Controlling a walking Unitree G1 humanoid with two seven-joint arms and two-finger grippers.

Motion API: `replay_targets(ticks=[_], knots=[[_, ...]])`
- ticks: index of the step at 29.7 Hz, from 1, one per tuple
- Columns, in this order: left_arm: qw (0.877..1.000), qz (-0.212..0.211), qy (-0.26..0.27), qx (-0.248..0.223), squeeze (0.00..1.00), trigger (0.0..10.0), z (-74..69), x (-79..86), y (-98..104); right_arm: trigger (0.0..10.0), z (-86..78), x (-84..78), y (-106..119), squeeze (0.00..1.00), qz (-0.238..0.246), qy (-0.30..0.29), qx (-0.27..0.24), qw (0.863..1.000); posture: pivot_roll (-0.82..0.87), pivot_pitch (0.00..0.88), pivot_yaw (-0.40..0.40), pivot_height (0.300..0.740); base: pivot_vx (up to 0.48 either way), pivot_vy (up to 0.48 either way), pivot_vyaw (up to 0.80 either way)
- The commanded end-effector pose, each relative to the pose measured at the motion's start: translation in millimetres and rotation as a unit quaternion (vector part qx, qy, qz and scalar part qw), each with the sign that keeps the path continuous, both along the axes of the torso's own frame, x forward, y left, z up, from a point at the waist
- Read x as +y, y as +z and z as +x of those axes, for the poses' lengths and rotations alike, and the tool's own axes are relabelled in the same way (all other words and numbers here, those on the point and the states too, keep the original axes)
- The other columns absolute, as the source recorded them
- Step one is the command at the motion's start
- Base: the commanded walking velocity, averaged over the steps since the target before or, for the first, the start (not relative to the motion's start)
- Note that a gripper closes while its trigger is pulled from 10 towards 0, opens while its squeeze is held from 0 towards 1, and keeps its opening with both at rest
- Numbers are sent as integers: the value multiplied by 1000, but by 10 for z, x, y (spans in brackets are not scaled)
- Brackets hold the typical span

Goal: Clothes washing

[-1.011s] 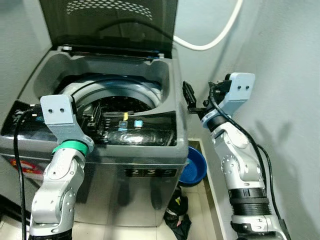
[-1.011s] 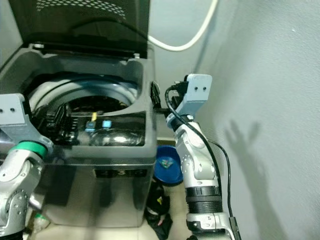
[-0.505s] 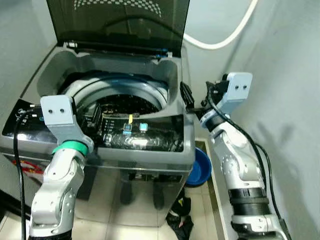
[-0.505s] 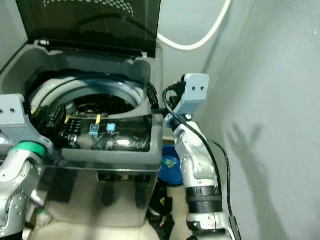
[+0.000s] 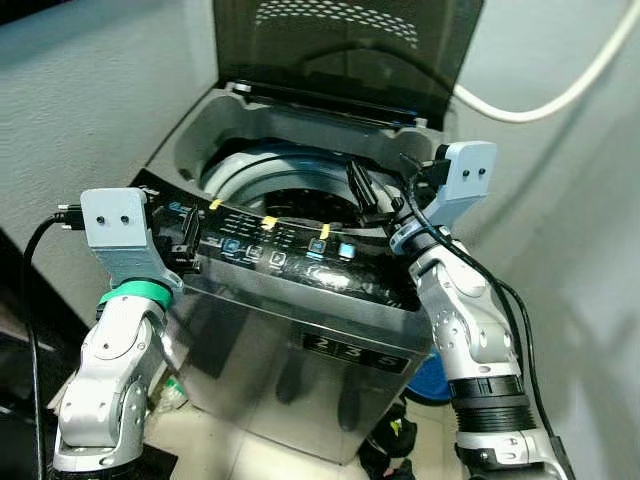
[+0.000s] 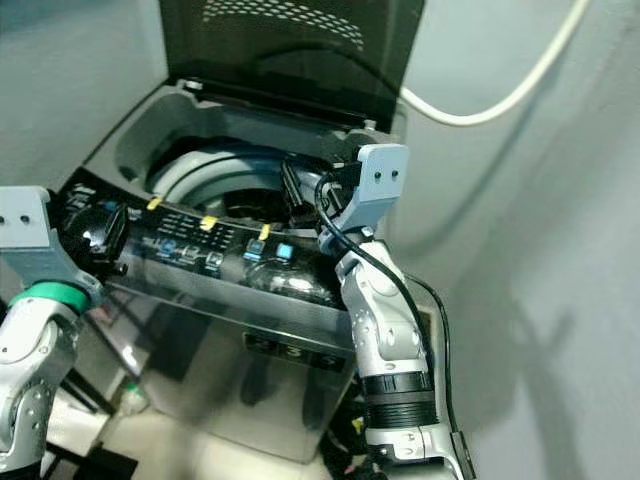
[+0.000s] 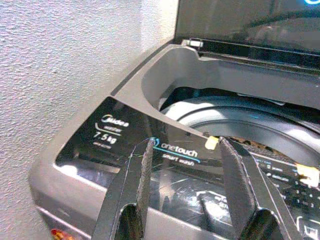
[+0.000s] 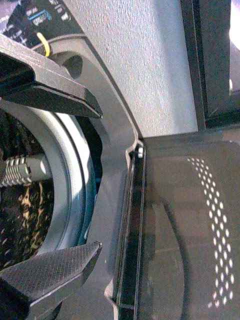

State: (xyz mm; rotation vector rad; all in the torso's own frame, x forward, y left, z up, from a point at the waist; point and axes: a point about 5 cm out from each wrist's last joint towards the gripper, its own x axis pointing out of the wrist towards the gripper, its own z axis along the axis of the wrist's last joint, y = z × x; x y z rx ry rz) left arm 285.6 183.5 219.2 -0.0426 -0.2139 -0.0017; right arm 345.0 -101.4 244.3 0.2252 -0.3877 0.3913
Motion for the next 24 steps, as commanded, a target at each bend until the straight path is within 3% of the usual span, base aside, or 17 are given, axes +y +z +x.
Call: replay_targets(ticks=[1, 24], knots=[[1000, 3, -5, 3, 0, 10000, -5, -15, -16, 10000, -13, 4, 48, 0, 4, 4, -12, 1000, 148, 37, 2, 740, 0, 0, 800], [1000, 9, -8, -5, 0, 10000, 11, -27, 19, 10000, 3, -35, 85, 0, 4, 2, -22, 1000, 141, 42, 0, 740, 0, 0, 800]])
